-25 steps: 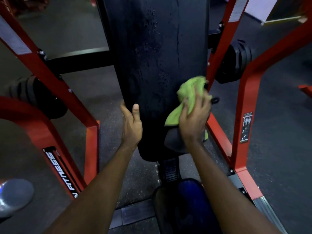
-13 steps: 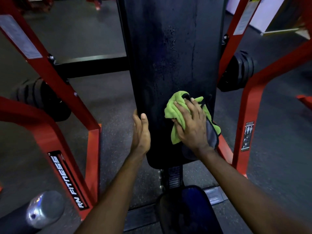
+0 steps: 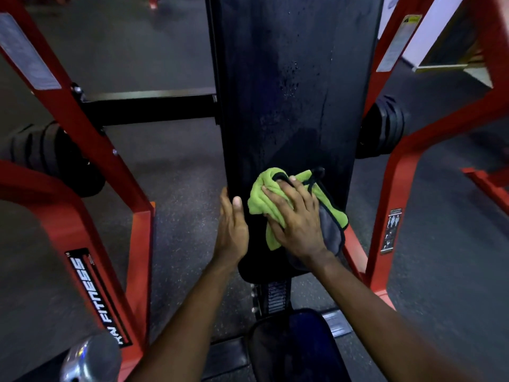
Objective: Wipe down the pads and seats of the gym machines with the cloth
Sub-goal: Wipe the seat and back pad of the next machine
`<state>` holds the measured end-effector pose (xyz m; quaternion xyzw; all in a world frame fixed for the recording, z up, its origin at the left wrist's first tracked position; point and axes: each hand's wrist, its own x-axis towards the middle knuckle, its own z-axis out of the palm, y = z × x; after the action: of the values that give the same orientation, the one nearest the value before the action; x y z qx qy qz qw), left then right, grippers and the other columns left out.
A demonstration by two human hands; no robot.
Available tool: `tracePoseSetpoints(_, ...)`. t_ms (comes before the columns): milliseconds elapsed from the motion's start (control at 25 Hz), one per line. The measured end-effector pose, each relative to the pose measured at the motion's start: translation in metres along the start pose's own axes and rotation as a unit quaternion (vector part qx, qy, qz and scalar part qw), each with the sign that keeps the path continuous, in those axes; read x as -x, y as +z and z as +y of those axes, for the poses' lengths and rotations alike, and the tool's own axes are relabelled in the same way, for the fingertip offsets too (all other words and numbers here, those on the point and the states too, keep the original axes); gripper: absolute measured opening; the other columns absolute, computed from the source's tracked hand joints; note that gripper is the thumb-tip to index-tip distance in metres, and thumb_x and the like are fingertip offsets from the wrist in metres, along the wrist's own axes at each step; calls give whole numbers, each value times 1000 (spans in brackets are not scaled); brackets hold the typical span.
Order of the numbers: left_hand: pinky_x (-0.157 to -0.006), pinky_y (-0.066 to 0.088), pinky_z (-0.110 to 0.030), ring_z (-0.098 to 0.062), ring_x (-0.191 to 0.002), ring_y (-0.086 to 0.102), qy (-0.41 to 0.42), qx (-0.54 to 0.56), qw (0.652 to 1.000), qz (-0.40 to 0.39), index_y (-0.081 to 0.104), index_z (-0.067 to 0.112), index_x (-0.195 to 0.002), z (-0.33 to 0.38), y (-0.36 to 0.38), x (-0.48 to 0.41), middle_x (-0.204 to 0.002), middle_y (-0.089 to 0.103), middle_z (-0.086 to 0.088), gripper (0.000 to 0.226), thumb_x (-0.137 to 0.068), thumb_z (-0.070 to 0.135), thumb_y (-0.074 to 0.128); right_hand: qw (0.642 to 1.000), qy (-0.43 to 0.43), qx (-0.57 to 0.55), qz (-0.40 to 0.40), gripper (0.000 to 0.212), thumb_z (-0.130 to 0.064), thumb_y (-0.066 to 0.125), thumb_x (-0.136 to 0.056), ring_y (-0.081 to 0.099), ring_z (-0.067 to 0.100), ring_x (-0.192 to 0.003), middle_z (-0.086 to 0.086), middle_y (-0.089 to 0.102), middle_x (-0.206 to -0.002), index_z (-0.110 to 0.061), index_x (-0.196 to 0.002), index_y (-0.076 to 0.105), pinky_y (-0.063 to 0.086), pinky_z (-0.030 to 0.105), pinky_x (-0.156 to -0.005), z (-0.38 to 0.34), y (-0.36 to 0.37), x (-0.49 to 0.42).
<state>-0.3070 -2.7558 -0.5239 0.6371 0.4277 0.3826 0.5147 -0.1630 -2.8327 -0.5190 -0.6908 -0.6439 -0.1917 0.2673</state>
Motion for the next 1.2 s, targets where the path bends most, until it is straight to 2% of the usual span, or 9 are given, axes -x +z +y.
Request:
tracePoseSetpoints(120,-118,23,-20,-1,-143,22,-17,-13,1000,0,15,23,-157,5,-2,3,-157,18,14,56,-107,47,18,995,72,-37,61,60,-28,70,-91,32,28,-148,5,44,-152,-26,-147,51,34,52,-113,-17,-13,-39)
tracePoseSetpoints(200,-109,20,-9,5,-137,21,-26,-8,1000,-10,10,23,-159,7,-3,4,-153,21,15,56,-107,43,19,982,124,-60,126,54,-32,68,-94,35,30,-146,8,48,-149,-23,-145,54,28,44,-116,-23,-24,-77)
tracePoseSetpoints(280,-111,26,-19,-1,-141,28,-13,-2,1000,-12,18,27,-156,2,-4,2,-157,25,14,53,-107,48,19,978,137,-53,148,53,-34,67,-95,34,29,-147,7,48,-149,-22,-145,55,27,41,-116,-32,-24,-89)
tracePoseSetpoints(400,-114,35,-35,-15,-139,42,-7,5,1000,-28,25,23,-152,-1,-8,0,-154,40,0,59,-102,55,20,998,45,-15,42,65,-28,72,-90,27,28,-151,3,40,-155,-27,-151,48,34,53,-111,-27,-15,-47)
tracePoseSetpoints(560,-113,38,-47,-17,-136,46,-56,17,998,-32,30,33,-150,25,-19,-5,-151,45,4,65,-95,67,24,998,-38,17,-50,79,-24,79,-82,25,27,-152,-1,33,-157,-30,-152,44,37,56,-109,3,-23,-25)
tracePoseSetpoints(840,-121,28,-39,-12,-146,33,1,78,994,75,25,27,-158,109,-11,-59,-161,33,5,63,-100,51,28,995,73,-23,66,60,-36,67,-94,28,26,-150,2,42,-156,-30,-150,47,31,53,-116,2,-56,-119)
tracePoseSetpoints(960,-122,27,-42,-13,-146,33,24,100,992,68,26,22,-157,112,-12,-75,-161,33,1,66,-99,53,31,999,-30,9,19,72,-27,73,-86,26,28,-152,2,39,-157,-30,-152,44,32,58,-113,5,-48,-99)
tracePoseSetpoints(1080,-121,29,-40,-16,-144,35,7,103,993,49,28,16,-155,111,-15,-79,-158,36,-3,64,-99,47,32,986,-159,56,-21,79,-23,75,-79,27,26,-150,0,38,-157,-30,-152,44,31,52,-111,31,-55,-104)
tracePoseSetpoints(1200,-111,36,-19,-16,-141,39,3,98,994,46,26,14,-155,119,-17,-75,-155,38,-4,50,-109,34,28,997,-71,18,22,76,-20,72,-79,30,26,-149,2,43,-155,-30,-150,48,36,53,-109,30,-73,-140)
